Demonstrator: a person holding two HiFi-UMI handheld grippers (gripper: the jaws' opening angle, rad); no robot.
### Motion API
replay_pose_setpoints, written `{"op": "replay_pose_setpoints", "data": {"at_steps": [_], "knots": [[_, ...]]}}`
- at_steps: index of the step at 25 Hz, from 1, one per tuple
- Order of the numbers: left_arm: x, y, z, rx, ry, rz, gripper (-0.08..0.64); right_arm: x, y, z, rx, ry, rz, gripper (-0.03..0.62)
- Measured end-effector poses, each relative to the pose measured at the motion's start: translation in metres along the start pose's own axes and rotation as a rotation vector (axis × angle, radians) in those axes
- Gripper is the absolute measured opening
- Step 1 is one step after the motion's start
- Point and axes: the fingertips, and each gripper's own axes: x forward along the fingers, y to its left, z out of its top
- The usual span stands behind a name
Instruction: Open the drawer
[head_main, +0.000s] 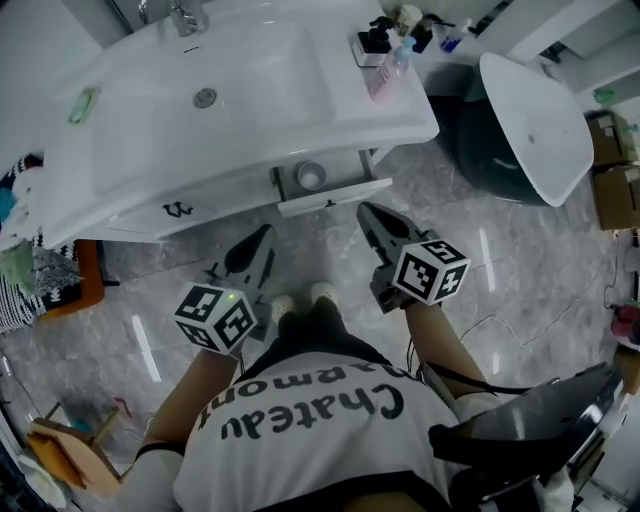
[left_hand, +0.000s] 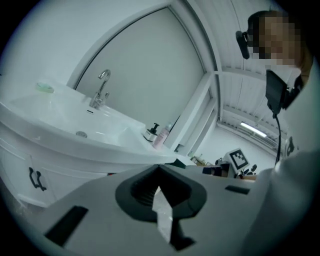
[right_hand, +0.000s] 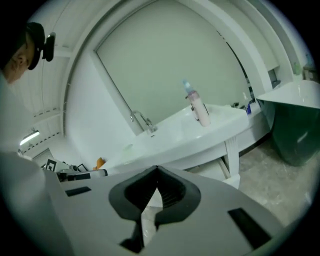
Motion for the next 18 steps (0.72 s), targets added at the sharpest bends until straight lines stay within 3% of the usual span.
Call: {"op": "replay_pose_setpoints", "data": {"at_steps": [8, 18], "knots": [[-0.015, -0.040, 0.039, 0.065, -0.057, -0.075, 0.008, -0.041, 0.054, 0.058, -0.135, -0.116, 0.049, 0.011], [-0.025, -0.060, 0.063, 0.116, -0.104, -0.086, 0.008, -0.055, 0.080, 0.071, -0.197, -0.138, 0.064, 0.011]]}}
